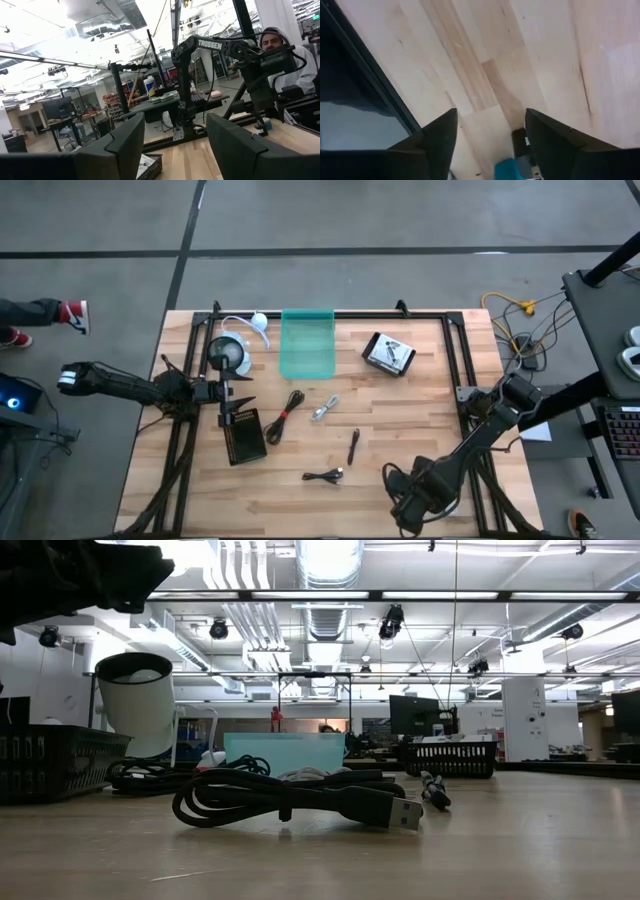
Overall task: Pick and place items into bin
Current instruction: Put the black charger adapter into the left black bin
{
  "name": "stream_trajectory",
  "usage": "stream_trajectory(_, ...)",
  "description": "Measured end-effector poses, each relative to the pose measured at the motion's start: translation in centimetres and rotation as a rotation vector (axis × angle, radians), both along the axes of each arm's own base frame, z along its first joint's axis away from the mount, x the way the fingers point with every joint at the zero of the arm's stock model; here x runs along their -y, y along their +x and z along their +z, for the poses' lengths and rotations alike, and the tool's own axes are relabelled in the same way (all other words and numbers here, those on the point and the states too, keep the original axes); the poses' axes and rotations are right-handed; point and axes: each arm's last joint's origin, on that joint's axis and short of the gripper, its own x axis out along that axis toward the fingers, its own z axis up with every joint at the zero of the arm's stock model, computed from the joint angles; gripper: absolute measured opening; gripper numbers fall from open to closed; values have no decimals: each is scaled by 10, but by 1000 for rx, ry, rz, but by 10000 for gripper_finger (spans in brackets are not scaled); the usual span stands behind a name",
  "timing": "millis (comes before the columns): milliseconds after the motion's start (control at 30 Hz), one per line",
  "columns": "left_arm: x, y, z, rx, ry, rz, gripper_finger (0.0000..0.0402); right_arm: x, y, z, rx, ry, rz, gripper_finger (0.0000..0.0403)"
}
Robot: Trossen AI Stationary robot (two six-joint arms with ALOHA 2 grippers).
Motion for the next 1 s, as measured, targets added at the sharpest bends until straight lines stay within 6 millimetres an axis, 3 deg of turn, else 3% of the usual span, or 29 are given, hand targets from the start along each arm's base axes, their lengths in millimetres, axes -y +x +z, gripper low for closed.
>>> stream_trajectory(333, 0, 0, 0, 1, 0, 0, 196, 6, -7, -3, -42, -71, 63, 308)
stream_trajectory(633, 0, 0, 0, -1, 1, 0, 196, -2, -14, -13, -132, -21, 191, 296)
stream_trajectory(1000, 0, 0, 0, 1, 1, 0, 196, -5, -22, -24, -197, -79, 279, 284)
